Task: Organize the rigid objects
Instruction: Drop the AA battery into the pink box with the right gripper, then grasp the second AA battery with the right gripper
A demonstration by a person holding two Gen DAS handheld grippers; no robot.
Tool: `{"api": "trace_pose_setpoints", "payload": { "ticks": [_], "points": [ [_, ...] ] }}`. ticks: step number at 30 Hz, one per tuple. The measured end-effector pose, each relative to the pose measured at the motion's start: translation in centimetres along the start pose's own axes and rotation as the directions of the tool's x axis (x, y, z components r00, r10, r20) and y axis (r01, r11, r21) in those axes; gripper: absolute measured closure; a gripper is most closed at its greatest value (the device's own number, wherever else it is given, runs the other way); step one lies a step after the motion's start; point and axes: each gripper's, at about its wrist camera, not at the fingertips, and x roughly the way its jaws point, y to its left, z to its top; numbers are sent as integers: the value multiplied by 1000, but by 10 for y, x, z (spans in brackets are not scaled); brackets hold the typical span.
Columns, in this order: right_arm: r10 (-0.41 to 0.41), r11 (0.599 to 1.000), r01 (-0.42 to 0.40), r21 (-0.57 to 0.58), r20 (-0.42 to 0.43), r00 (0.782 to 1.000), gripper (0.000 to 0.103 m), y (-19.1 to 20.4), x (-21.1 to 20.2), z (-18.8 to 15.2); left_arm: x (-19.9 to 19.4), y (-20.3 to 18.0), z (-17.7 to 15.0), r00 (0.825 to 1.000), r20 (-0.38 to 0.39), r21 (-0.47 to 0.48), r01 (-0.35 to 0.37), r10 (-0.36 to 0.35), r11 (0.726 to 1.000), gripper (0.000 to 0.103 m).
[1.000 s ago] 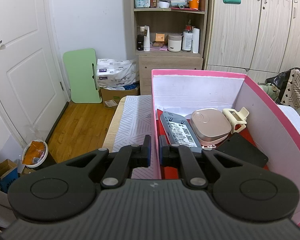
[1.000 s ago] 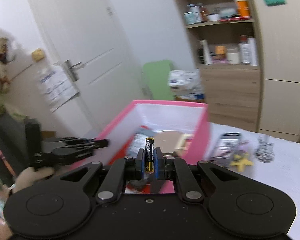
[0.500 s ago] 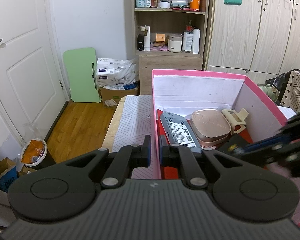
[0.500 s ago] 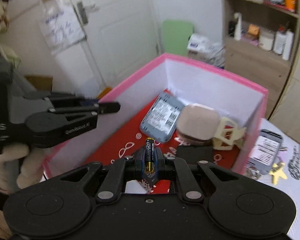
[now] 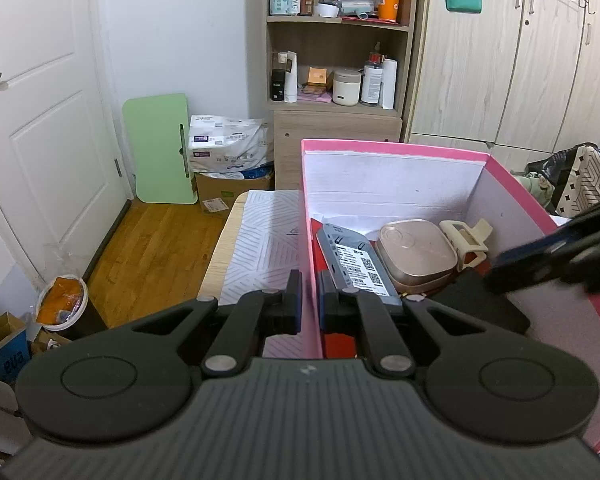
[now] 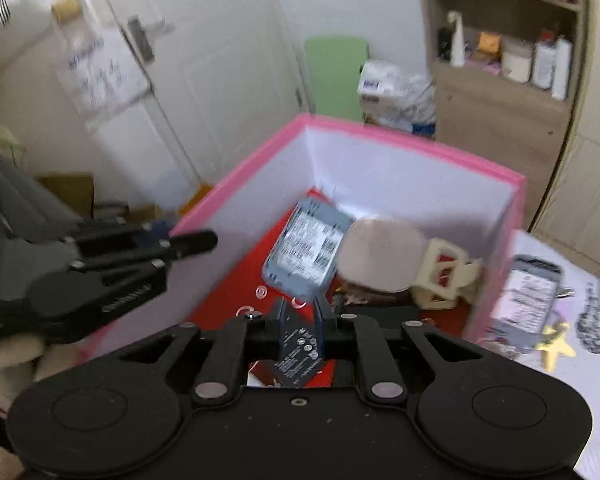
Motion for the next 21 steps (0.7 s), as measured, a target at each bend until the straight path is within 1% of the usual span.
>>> {"api": "trace_pose_setpoints", "payload": {
  "ticks": [3, 5, 10, 12, 15, 18, 21],
  "points": [
    [-12, 1000, 11, 25, 65, 998, 81, -10, -32, -11, 0, 0, 0, 1000, 1, 1, 0, 0, 1000, 95],
    [-36, 998, 31, 52, 103, 994, 80, -19, -50, -19, 0, 0, 0, 1000, 1, 1, 0, 0, 1000, 95],
    [-130, 987, 115, 111, 140, 982, 79, -53, -74, -38, 0, 0, 0, 1000, 0, 3, -2, 2, 1000, 95],
    [-143, 983, 124, 138, 139, 980, 79, -66, -77, -47, 0, 0, 0, 1000, 0, 6, -6, 6, 1000, 95],
    [-138, 980, 116, 164, 131, 982, 79, -83, -76, -64, 1, -1, 1, 1000, -1, 13, -14, 15, 1000, 95],
    [-123, 978, 102, 181, 105, 987, 79, -92, -62, -78, 0, -2, 2, 1000, -2, 16, -20, 20, 1000, 95],
    [-120, 980, 104, 167, 92, 988, 77, -96, -47, -89, 0, -3, 2, 1000, -3, 25, -27, 27, 999, 95]
  ]
}}
